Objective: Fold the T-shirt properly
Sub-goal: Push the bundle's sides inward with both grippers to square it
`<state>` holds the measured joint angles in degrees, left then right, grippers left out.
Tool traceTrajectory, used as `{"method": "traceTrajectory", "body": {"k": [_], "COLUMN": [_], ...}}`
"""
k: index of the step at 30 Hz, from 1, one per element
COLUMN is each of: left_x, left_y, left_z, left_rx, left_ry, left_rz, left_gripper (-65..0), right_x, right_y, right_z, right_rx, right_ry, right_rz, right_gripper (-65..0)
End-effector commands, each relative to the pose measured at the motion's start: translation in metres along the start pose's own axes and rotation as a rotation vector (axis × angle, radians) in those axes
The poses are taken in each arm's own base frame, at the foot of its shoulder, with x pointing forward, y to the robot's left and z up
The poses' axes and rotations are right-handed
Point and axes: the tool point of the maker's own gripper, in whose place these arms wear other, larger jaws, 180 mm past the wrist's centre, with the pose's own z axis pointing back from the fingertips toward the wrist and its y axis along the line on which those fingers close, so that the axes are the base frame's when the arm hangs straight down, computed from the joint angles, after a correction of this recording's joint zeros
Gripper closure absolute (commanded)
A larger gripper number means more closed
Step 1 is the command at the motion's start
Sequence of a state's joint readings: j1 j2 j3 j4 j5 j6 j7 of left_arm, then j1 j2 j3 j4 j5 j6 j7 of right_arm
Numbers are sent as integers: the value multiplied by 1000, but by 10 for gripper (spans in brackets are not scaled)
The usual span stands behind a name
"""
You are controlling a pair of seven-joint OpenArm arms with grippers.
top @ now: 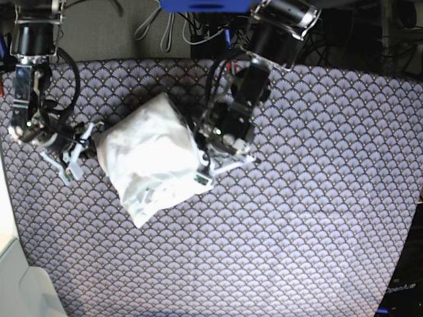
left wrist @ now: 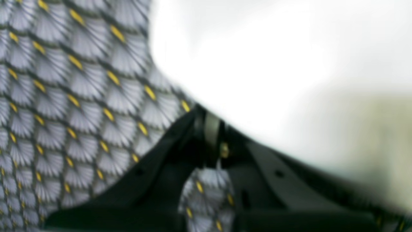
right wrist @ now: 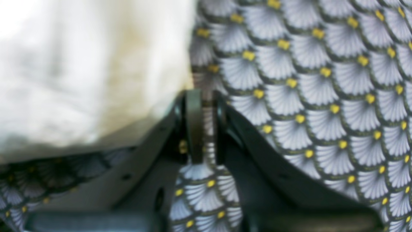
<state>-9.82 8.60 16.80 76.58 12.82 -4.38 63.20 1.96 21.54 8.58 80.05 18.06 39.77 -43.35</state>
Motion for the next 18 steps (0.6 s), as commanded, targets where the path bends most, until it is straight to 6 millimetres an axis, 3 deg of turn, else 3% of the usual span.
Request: {"method": "traceTrajectory", "body": {"k": [1, 4, 11, 14, 18], "left_x": [23, 33, 65, 81, 86], "left_y": [14, 29, 27, 25, 20], "left_z": [4, -1, -2, -4, -11], "left_rx": [27, 29, -96, -133, -169], "left_ry": [-58, -80, -129, -172, -212], "left_rz": [18, 68, 180, 201, 235], "left_gripper": [-1, -1, -1, -1, -1], "right_x": [5, 0, -4, -5, -18], "right_y": [-1, 19, 62, 73, 77], "right_z": [7, 14, 36, 43, 48], "right_rx": [-8, 8, 43, 51, 57], "right_ry": [-23, -31, -65, -73, -48], "right_rz": [18, 48, 106, 120, 118], "right_gripper": [-44, -44, -44, -44, -44]}}
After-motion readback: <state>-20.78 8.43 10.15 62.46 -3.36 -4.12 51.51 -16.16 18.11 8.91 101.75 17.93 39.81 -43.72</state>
